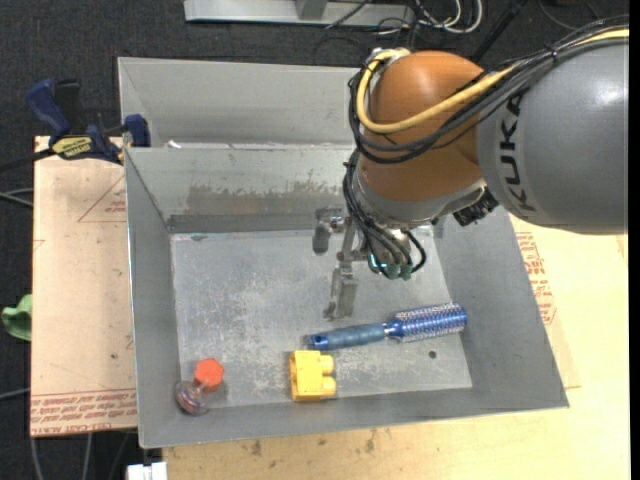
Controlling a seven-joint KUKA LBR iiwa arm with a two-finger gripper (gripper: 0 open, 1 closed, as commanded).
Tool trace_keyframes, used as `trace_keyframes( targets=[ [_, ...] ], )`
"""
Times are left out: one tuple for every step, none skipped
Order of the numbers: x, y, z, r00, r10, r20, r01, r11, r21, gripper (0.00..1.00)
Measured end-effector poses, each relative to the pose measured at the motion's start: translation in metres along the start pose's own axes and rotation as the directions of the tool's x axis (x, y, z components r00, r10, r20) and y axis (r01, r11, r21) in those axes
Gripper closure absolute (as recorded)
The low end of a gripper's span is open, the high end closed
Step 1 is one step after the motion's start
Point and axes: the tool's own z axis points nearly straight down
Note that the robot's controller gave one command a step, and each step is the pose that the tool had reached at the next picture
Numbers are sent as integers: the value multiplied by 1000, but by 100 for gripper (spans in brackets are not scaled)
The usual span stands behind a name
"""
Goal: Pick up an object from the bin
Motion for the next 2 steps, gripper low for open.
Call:
trace_keyframes(
  targets=[
    [65, 61, 72, 984, -177, 2, 177, 984, 0, 0],
    [21, -50, 172, 986, -166, 2, 166, 986, 4, 0]
  ],
)
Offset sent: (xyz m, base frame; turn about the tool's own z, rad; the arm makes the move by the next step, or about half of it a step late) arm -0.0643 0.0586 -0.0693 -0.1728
